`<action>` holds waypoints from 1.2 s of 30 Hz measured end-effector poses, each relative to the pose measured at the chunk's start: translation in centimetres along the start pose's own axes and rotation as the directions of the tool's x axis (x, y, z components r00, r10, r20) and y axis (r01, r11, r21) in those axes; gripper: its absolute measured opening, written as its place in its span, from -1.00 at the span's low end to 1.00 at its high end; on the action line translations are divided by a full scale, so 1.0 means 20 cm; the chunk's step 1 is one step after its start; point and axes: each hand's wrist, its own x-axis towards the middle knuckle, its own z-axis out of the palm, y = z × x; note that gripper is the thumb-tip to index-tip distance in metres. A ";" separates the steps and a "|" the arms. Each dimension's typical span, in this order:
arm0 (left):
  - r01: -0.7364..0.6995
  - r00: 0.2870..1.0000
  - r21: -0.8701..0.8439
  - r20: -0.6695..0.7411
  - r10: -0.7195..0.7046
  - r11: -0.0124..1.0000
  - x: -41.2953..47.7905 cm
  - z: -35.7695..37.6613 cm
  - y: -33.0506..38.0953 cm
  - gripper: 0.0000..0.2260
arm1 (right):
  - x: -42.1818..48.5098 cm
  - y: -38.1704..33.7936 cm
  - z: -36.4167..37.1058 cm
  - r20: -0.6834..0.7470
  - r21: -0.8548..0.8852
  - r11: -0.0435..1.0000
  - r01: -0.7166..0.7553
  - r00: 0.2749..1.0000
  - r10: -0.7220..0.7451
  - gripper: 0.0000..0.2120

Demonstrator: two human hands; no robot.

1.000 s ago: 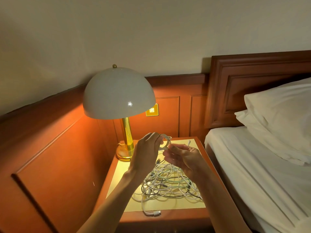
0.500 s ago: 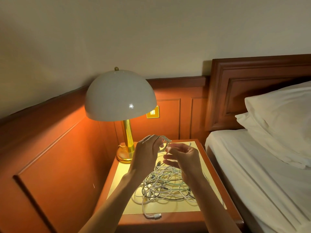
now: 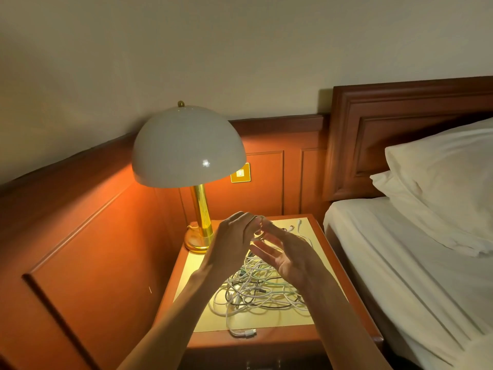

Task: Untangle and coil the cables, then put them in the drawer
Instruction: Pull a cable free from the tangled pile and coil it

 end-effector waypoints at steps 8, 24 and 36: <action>0.246 0.968 0.018 -0.052 -0.245 0.969 0.08 -0.05 -0.07 -0.72 | -0.02 -0.08 -0.01 0.079 0.148 0.954 -0.261 0.965 0.252 -0.88; 0.402 0.914 -0.127 -0.001 -0.406 0.907 0.06 -0.03 0.07 -0.63 | 0.05 0.06 -0.05 0.017 -0.204 0.931 0.302 0.952 -0.305 -0.83; 0.332 0.937 0.114 -0.158 -0.313 0.936 0.02 -0.02 0.01 -0.66 | 0.06 0.08 -0.01 0.325 0.291 0.938 -0.186 0.942 0.086 -0.75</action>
